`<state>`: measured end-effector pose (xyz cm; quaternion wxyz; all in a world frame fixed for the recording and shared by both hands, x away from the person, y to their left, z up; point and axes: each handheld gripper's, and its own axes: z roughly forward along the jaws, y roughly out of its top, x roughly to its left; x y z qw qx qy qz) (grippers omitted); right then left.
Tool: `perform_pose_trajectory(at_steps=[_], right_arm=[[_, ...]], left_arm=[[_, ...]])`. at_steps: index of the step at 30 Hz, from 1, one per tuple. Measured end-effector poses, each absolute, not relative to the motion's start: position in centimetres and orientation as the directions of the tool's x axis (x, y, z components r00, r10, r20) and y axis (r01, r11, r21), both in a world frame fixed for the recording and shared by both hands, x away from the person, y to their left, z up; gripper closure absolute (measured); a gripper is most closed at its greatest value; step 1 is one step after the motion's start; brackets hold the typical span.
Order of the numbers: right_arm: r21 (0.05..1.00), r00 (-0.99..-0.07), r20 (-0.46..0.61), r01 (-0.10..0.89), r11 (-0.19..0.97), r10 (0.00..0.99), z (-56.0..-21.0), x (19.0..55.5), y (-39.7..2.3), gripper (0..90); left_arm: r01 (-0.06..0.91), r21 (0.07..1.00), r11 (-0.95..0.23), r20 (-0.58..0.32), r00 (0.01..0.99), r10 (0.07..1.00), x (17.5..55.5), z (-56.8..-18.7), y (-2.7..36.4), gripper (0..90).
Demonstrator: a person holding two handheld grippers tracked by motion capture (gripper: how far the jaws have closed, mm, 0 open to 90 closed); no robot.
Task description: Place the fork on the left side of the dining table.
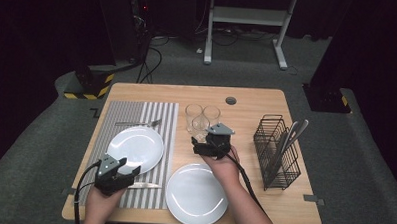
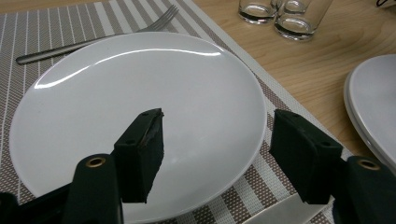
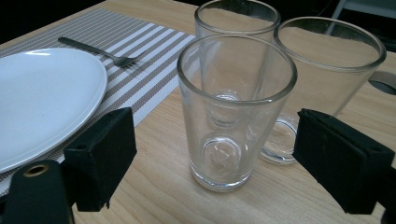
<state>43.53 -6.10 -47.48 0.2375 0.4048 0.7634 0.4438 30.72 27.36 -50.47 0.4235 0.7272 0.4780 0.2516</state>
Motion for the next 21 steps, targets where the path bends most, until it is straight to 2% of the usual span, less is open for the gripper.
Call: perform_pose_trajectory(at_steps=[21], right_arm=[[0.870,-0.529,0.005,0.420,0.257,0.849,-47.6,45.3,-5.1,14.1]], left_arm=[[0.484,0.857,-0.179,-0.045,0.416,0.908,30.7,-50.5,27.5,34.9]])
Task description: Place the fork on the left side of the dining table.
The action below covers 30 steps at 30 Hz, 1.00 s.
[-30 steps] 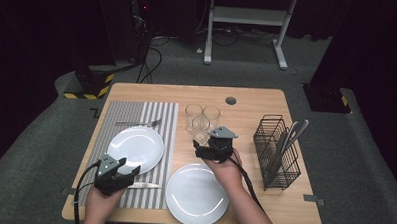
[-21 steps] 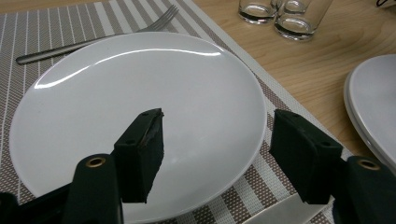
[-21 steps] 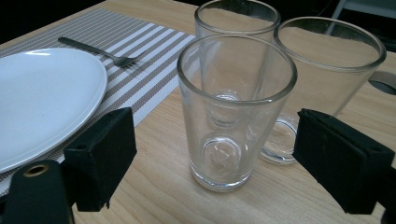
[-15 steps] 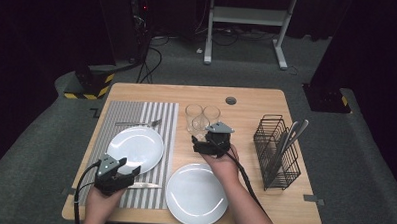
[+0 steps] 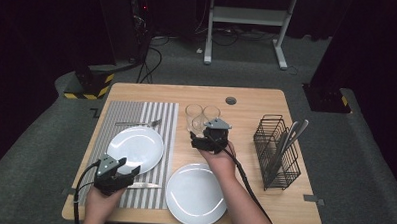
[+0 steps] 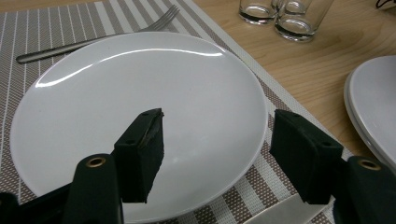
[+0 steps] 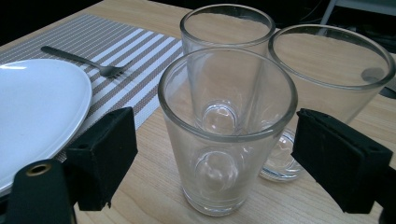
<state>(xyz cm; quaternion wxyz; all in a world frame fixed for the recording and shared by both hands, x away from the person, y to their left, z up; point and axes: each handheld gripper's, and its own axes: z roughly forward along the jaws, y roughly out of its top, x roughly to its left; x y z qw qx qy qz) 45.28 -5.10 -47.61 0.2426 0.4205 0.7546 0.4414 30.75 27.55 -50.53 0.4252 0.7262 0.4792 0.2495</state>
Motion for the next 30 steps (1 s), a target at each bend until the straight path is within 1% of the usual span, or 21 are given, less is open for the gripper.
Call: perform_pose_trajectory(at_steps=[10,16,18,30], right_arm=[[0.872,-0.514,-0.004,0.417,0.255,0.858,-47.65,45.95,-4.34,17.4],[0.878,-0.501,-0.001,0.414,0.241,0.865,-47.62,46.15,-4.35,22.8],[0.879,-0.494,-0.008,0.411,0.242,0.870,-47.63,46.11,-4.32,27.5],[0.875,-0.508,-0.019,0.409,0.261,0.861,-47.57,45.34,-4.19,28.2]], left_arm=[[0.490,0.852,-0.185,-0.042,0.416,0.908,30.85,-50.76,27.46,34.9],[0.489,0.853,-0.181,-0.045,0.415,0.909,30.84,-50.73,27.58,35.0],[0.487,0.854,-0.181,-0.044,0.415,0.909,30.84,-50.71,27.61,35.1],[0.485,0.855,-0.182,-0.043,0.417,0.908,30.75,-50.64,27.57,35.3]])
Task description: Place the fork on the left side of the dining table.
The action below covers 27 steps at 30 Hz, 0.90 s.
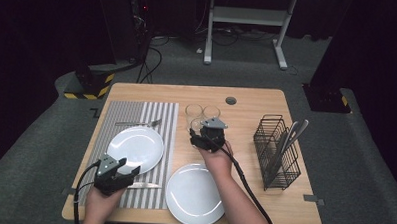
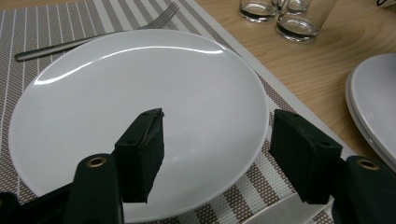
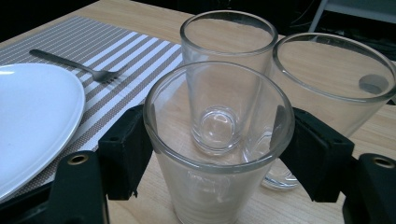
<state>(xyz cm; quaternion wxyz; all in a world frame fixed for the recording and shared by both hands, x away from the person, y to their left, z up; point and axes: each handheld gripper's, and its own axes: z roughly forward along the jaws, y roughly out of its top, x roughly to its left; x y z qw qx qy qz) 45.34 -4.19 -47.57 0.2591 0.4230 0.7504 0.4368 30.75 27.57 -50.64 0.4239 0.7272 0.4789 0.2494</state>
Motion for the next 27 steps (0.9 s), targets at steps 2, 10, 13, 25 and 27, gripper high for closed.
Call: perform_pose_trajectory(at_steps=[2,10,13,25,27], right_arm=[[0.876,-0.513,-0.021,0.405,0.264,0.858,-47.60,45.06,-4.21,28.2],[0.881,-0.529,-0.017,0.394,0.263,0.848,-47.57,44.55,-4.22,25.0],[0.884,-0.529,-0.011,0.392,0.256,0.849,-47.57,44.83,-4.09,21.6],[0.879,-0.521,-0.023,0.397,0.266,0.853,-47.92,45.17,-3.62,25.7],[0.881,-0.521,-0.030,0.390,0.269,0.853,-47.90,45.12,-3.56,26.9]], left_arm=[[0.485,0.855,-0.182,-0.044,0.417,0.908,30.75,-50.63,27.58,35.3],[0.485,0.856,-0.178,-0.048,0.418,0.907,30.70,-50.57,27.58,35.5],[0.485,0.856,-0.177,-0.049,0.418,0.907,30.72,-50.58,27.54,35.5],[0.485,0.856,-0.180,-0.047,0.421,0.906,30.70,-50.54,27.56,35.4],[0.488,0.855,-0.176,-0.052,0.420,0.906,30.72,-50.59,27.59,35.5]])
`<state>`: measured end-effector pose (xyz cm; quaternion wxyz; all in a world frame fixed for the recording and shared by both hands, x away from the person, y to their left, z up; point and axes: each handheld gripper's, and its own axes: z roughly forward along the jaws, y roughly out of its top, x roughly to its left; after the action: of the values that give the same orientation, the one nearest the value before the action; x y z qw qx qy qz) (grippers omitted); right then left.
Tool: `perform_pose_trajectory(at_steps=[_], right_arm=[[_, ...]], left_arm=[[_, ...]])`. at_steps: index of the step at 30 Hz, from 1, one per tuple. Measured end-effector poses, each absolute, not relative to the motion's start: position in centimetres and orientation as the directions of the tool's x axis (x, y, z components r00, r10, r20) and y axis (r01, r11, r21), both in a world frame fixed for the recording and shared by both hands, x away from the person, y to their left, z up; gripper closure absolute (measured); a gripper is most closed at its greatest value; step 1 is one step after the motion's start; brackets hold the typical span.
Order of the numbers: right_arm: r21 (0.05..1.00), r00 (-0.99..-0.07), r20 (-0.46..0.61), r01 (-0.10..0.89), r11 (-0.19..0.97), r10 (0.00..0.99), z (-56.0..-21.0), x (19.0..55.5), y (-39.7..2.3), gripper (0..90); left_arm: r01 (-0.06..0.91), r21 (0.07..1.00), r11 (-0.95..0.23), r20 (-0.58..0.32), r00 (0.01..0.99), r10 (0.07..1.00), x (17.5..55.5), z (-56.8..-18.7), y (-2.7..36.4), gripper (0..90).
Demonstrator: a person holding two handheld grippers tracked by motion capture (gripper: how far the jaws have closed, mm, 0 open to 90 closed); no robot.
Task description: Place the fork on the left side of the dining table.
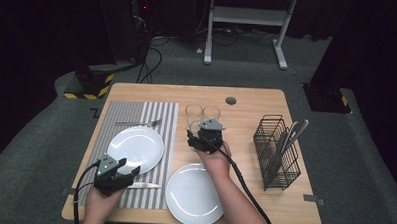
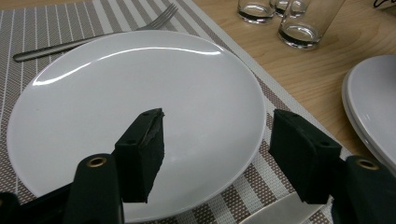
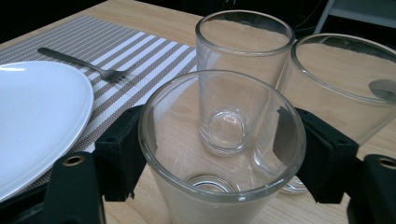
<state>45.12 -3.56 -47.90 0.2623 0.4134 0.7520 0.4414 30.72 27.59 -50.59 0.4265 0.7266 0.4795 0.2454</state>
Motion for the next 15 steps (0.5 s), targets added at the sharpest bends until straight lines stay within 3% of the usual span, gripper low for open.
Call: perform_pose_trajectory(at_steps=[15], right_arm=[[0.884,-0.522,-0.027,0.386,0.265,0.852,-47.98,45.18,-3.60,28.3]], left_arm=[[0.488,0.854,-0.182,-0.048,0.421,0.906,30.69,-50.63,27.51,35.6]])
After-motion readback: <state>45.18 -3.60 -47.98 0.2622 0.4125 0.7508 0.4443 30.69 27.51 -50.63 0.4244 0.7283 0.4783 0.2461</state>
